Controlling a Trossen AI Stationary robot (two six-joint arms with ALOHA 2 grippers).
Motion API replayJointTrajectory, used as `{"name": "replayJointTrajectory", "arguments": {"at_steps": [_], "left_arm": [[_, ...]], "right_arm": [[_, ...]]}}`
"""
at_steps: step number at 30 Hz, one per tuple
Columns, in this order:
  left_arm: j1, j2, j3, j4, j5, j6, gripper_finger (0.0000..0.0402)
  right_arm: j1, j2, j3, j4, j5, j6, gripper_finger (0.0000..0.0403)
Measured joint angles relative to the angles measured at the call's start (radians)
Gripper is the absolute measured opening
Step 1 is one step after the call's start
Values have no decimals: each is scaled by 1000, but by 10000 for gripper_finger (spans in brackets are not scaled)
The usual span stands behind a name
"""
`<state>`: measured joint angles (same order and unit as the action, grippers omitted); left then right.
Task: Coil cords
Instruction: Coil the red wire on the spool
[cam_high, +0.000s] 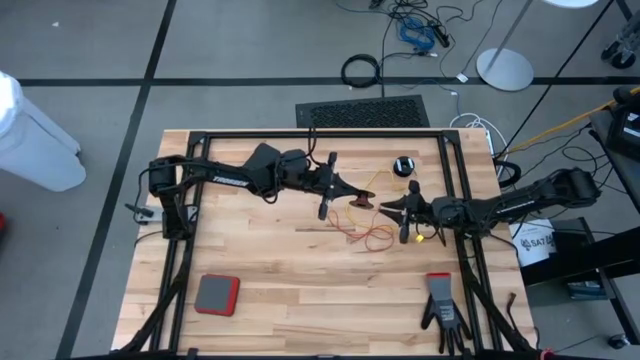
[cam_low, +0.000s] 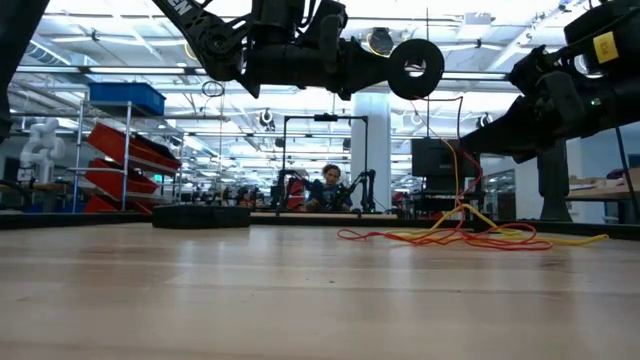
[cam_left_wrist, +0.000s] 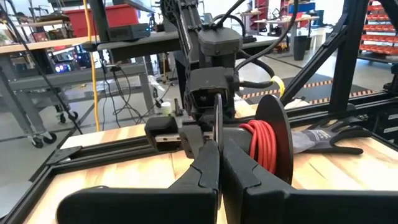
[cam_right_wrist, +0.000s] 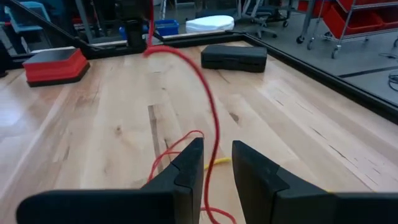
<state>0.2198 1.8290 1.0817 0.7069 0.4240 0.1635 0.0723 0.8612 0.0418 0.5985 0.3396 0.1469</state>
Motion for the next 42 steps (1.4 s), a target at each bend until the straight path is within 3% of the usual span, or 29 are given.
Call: {"name": "replayJointTrajectory", "arguments": {"at_steps": [24,37,42], "left_arm": [[-13,0,0,-11,20,0,0],[-13,0,0,-14,63,-1,0],[-13,0,0,-70,111,-1,0]], "right_arm": [[-92,176,0,157,-24,-6,72],[-118,230,6,217,-28,-20,5],[-118,253,40,216,-25,-34,1]]}}
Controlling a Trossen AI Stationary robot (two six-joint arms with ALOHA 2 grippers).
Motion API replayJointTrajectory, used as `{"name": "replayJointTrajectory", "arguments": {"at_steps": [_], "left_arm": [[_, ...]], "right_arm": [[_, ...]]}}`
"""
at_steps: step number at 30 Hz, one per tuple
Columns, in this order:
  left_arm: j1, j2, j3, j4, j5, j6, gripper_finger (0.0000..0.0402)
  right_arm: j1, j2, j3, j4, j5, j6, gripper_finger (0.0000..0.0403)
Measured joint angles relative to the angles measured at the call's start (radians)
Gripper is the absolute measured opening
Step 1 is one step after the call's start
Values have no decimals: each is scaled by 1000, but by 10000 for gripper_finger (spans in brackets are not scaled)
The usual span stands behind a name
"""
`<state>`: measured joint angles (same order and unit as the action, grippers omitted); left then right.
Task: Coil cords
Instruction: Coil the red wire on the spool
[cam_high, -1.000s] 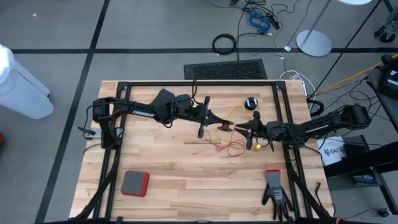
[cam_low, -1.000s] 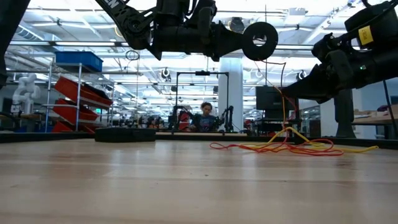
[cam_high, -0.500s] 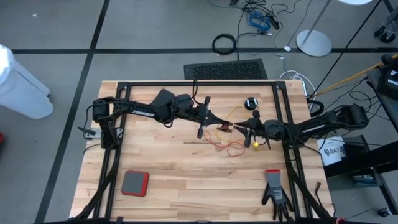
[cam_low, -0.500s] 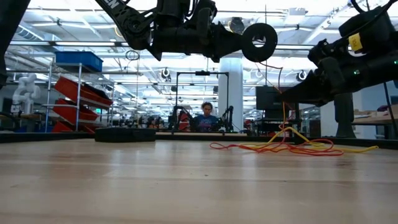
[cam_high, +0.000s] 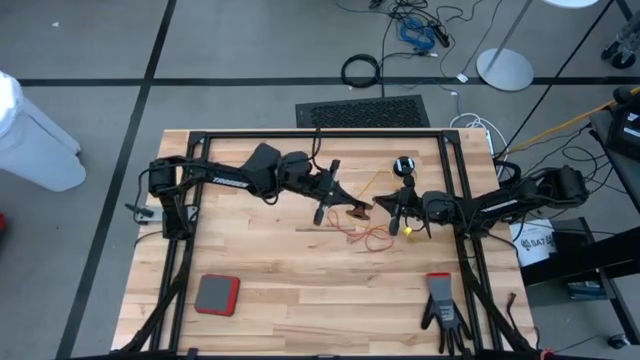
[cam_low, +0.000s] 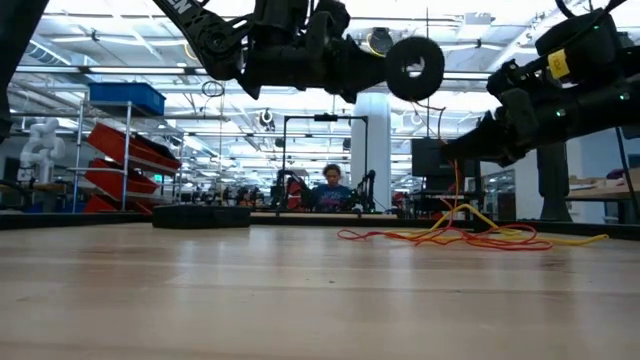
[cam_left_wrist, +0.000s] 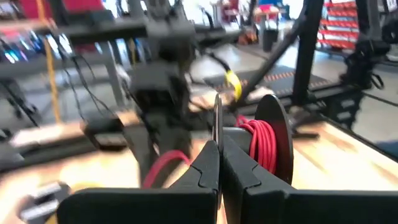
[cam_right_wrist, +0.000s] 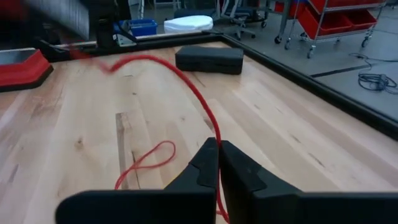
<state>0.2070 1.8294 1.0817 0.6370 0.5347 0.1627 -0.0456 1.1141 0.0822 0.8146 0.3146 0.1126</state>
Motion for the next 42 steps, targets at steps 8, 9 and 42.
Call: {"name": "replayJointTrajectory", "arguments": {"at_steps": [8,9,42], "left_arm": [[18,1,0,-263,-41,102,0],[19,1,0,-284,-65,119,0],[-40,1,0,-322,-623,393,0]], "right_arm": [[1,-1,62,-37,1,-3,0],[1,-1,75,-63,1,-3,0],[67,-1,411,-818,182,208,0]]}}
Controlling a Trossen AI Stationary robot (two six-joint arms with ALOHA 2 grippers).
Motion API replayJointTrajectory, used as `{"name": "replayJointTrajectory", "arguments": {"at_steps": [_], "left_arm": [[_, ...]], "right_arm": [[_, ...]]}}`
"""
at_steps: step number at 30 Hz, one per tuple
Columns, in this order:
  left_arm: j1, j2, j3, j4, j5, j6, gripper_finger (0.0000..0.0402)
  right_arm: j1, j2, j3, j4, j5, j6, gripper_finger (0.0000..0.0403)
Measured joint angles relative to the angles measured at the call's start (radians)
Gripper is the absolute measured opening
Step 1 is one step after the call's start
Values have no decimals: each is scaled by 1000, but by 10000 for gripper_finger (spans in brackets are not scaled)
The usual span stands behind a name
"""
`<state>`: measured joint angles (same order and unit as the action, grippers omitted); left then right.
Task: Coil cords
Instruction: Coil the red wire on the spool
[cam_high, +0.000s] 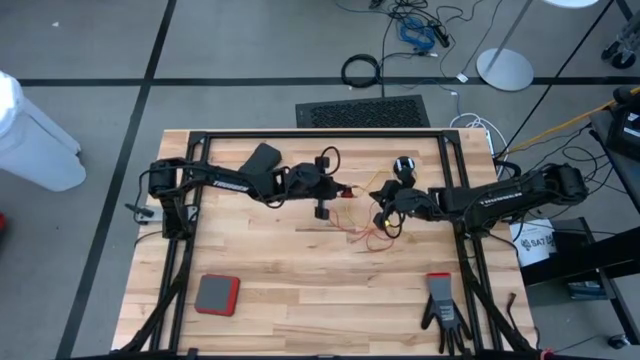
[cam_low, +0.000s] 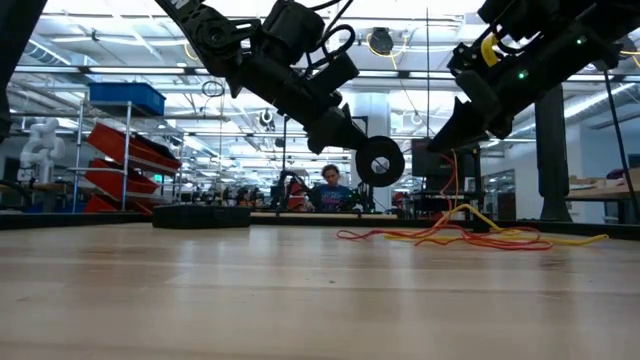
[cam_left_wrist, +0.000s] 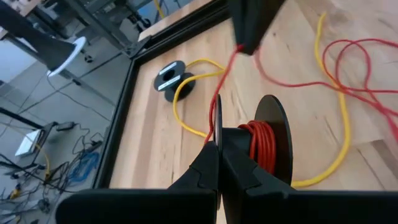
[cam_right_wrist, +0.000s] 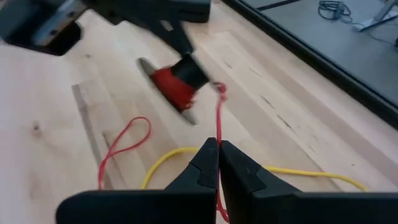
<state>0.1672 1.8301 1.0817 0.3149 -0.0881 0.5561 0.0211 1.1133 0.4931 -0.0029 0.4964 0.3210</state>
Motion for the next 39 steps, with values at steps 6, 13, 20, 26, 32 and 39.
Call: {"name": "replayJointTrajectory", "arguments": {"at_steps": [6,13,20,26,32,39], "left_arm": [[0,0,0,12,-27,2,0],[3,0,0,15,-9,0,0],[9,0,0,46,113,-54,0],[10,0,0,98,113,-54,0],[21,0,0,115,144,-88,0],[38,0,0,119,139,-88,0]], "right_arm": [[25,0,0,18,-1,16,0],[47,0,0,75,-4,11,0],[47,0,1,-38,-1,67,0],[63,0,1,-91,0,108,0],[73,0,1,-109,-5,117,0],[81,0,1,-136,-38,143,0]]}}
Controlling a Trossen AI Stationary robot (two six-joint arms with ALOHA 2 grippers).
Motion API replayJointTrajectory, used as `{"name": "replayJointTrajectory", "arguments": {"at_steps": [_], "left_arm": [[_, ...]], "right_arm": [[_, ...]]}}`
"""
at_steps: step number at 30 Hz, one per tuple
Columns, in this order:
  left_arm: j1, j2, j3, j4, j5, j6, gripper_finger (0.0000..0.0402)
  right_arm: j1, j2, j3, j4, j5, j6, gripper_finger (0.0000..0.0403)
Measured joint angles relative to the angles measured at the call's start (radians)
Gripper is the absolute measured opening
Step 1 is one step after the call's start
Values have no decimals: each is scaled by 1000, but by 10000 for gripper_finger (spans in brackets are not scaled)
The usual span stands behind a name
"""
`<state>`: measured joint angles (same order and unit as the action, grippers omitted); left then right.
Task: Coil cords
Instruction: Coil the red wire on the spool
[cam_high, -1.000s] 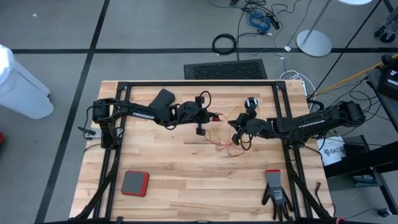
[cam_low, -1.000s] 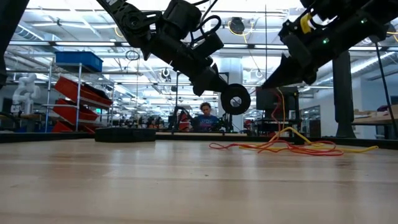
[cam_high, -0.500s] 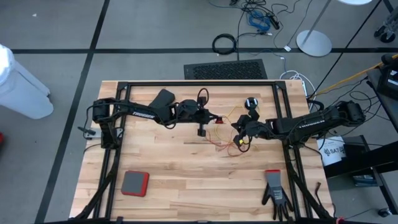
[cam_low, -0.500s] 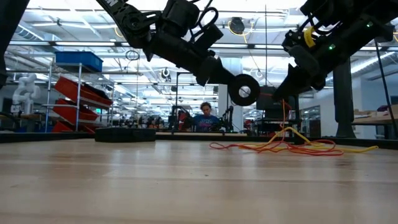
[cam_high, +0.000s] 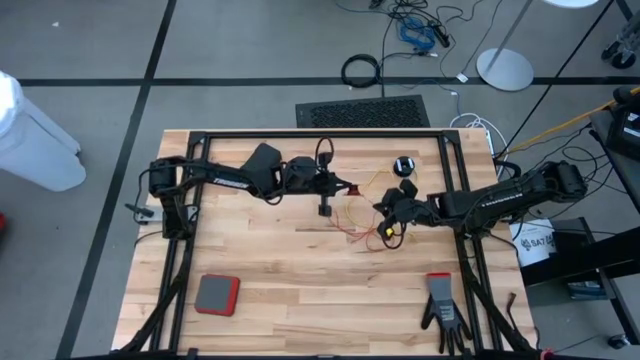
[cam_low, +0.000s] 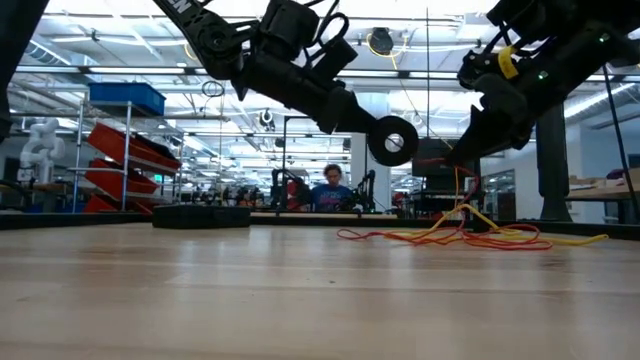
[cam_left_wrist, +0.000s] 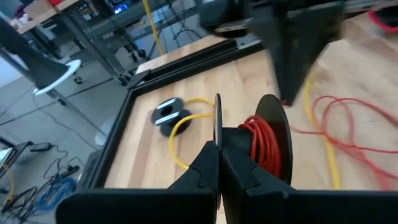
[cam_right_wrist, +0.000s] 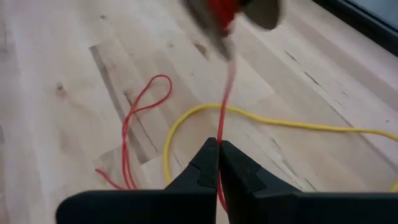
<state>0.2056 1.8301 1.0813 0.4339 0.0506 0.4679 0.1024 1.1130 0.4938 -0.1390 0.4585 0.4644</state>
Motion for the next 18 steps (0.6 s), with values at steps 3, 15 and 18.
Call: {"name": "replayJointTrajectory", "arguments": {"at_steps": [3,15,18], "left_arm": [[11,0,0,-1,-4,-4,0],[25,0,0,-96,-6,36,0],[23,0,0,-75,-30,37,0]], "right_arm": [[10,-5,0,-1,-4,1,0],[17,-103,0,51,42,-33,0],[17,-99,0,141,41,-69,0]]}}
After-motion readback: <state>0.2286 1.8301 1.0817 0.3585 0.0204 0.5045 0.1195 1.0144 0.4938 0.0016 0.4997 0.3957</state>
